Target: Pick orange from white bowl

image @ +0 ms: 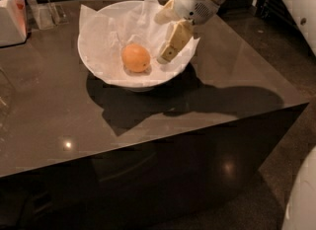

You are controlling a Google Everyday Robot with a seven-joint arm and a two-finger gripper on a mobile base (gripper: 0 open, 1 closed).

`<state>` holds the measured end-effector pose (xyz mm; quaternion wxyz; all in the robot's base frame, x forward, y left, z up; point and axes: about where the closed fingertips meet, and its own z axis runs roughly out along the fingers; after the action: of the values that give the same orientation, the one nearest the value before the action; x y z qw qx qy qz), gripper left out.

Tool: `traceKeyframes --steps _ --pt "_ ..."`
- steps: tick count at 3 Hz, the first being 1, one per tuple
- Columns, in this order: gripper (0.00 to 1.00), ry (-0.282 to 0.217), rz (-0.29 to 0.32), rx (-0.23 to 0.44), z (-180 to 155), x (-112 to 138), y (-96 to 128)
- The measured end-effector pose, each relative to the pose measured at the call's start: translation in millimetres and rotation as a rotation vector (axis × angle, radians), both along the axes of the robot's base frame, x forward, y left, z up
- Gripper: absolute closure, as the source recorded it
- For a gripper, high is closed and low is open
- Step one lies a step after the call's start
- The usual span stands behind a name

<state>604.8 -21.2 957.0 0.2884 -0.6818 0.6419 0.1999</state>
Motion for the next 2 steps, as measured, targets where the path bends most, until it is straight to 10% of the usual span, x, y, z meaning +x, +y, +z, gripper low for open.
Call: traceKeyframes --steps 1,2 --pt "0.42 0.0 0.0 0.0 -0.1 0.1 0.2" --pt "0.42 0.021 0.037 0.01 -12.6 11.1 13.8"
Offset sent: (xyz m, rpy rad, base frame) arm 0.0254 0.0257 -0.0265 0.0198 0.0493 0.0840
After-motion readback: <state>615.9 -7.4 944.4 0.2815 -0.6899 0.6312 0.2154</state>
